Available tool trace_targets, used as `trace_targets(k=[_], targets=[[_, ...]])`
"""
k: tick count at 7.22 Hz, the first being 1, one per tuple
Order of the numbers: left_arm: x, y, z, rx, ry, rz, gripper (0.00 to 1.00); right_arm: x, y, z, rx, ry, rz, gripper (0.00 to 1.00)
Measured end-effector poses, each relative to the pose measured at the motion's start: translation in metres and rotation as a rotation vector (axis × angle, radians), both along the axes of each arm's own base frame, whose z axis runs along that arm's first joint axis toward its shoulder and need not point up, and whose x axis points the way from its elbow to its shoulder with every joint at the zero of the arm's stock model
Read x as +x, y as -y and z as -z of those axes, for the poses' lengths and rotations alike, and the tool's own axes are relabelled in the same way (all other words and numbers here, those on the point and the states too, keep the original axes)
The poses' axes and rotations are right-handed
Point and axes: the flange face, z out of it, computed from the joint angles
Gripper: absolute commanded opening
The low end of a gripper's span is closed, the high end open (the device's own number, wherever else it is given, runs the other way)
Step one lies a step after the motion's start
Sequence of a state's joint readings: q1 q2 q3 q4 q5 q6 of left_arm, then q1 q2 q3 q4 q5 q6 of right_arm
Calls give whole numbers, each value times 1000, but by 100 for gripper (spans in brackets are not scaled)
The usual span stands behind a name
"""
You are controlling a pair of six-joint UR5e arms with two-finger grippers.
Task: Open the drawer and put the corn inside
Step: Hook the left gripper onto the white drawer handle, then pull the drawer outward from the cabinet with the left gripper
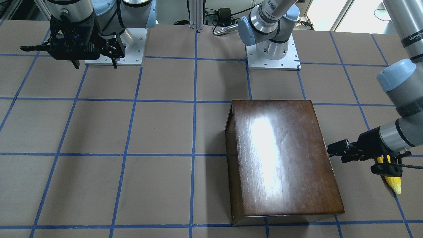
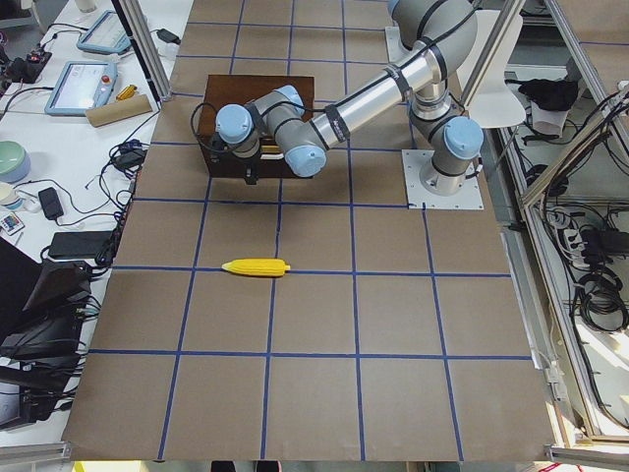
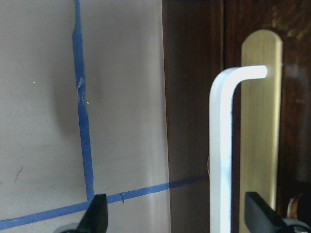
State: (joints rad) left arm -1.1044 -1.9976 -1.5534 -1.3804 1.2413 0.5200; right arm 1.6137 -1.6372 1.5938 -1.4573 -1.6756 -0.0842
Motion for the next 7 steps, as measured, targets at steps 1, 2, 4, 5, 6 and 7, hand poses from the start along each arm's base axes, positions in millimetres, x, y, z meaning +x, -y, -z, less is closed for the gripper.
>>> trace_targets(k=[1, 2, 4, 5, 6, 7], targets=[[0, 1, 7, 10, -5, -1, 100, 0, 0, 0, 0, -1, 0, 100], [0, 2, 12, 19, -8, -1, 100, 0, 0, 0, 0, -1, 0, 100], [1, 3, 17, 26, -11, -1, 100, 0, 0, 0, 0, 0, 0, 100], [2, 3, 17, 27, -9, -2, 100, 0, 0, 0, 0, 0, 0, 100], [5, 4, 17, 28, -3, -4, 100, 0, 0, 0, 0, 0, 0, 100], [9, 3, 17, 30, 5, -5, 100, 0, 0, 0, 0, 0, 0, 100]])
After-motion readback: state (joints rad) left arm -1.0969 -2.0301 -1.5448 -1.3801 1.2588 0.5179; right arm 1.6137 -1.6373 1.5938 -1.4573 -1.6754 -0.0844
